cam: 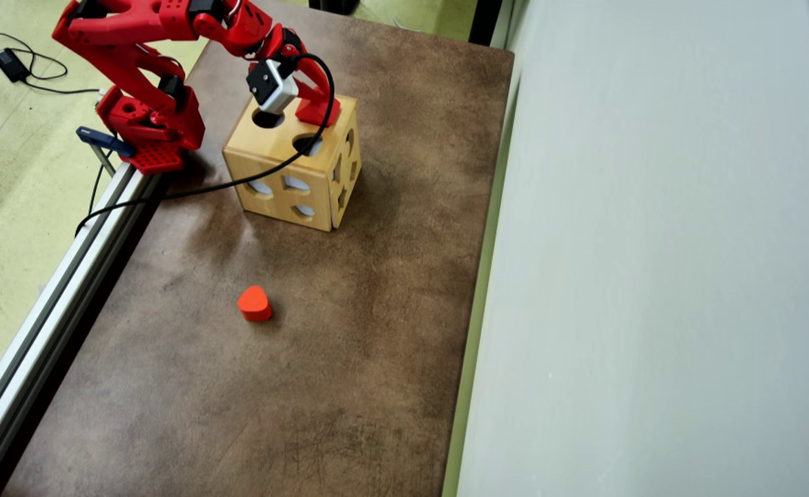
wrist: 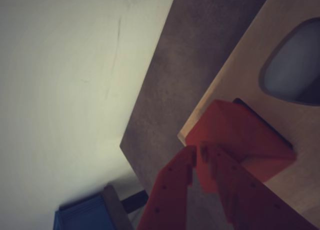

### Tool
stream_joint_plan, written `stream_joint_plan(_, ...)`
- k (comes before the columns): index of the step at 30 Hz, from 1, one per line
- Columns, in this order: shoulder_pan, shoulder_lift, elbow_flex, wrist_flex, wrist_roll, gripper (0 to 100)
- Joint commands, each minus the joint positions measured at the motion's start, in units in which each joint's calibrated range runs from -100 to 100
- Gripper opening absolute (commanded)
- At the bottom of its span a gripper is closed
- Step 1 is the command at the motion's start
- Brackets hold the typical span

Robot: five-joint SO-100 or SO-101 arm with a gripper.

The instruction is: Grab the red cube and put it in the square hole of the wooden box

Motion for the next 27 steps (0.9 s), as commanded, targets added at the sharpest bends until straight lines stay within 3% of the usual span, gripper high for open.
stream_joint_plan(1, 0.1, -5.7, 1.0, 3.6, 1.3, 2)
stream_joint_plan(5, 0.1, -6.4, 1.2, 8.2, 2.0, 2)
stream_joint_plan(18, 0.1, -6.5, 6.7, 8.8, 2.2, 2)
stream_joint_plan(27, 0.3, -8.5, 6.7, 15.1, 7.3, 2)
